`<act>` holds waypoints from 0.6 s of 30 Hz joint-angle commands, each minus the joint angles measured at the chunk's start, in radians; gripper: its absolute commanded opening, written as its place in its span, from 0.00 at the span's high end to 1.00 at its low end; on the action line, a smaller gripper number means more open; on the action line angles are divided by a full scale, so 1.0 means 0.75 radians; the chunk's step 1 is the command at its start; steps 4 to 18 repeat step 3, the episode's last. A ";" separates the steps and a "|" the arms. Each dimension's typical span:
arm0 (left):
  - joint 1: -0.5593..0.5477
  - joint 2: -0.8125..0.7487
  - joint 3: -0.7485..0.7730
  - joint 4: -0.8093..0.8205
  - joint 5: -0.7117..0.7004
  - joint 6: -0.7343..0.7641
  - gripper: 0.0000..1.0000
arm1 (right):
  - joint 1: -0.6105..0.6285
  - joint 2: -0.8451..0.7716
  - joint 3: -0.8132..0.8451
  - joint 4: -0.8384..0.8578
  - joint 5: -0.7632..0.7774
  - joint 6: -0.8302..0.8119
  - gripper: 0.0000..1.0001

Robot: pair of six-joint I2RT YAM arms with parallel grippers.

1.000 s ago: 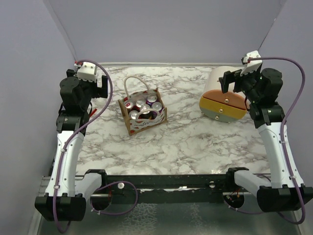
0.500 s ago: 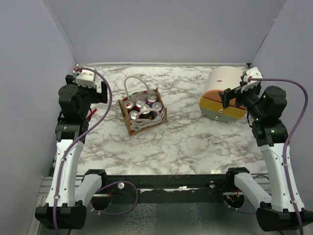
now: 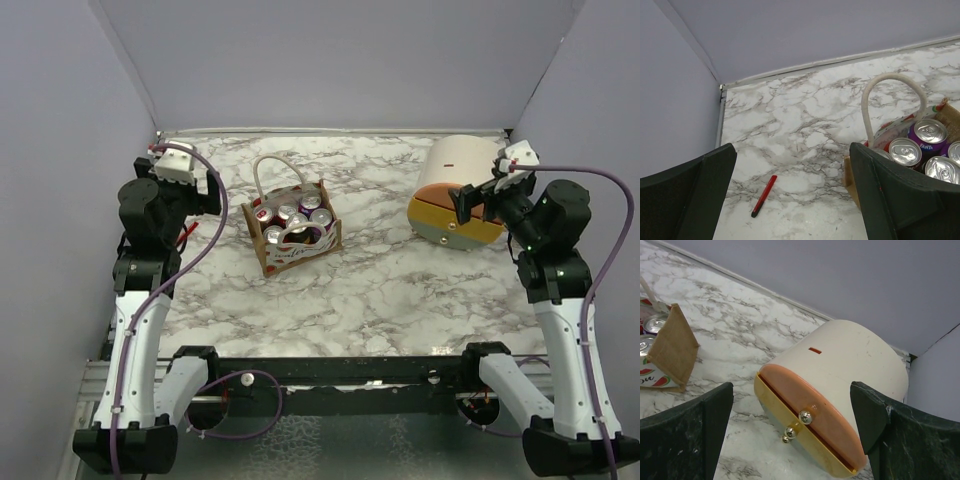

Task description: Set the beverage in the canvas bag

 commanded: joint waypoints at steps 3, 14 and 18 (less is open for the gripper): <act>0.014 -0.016 -0.003 0.029 0.040 -0.020 0.01 | -0.016 0.019 0.005 -0.032 -0.075 -0.015 0.00; 0.014 -0.016 -0.003 0.029 0.040 -0.020 0.01 | -0.016 0.019 0.005 -0.032 -0.075 -0.015 0.00; 0.014 -0.016 -0.003 0.029 0.040 -0.020 0.01 | -0.016 0.019 0.005 -0.032 -0.075 -0.015 0.00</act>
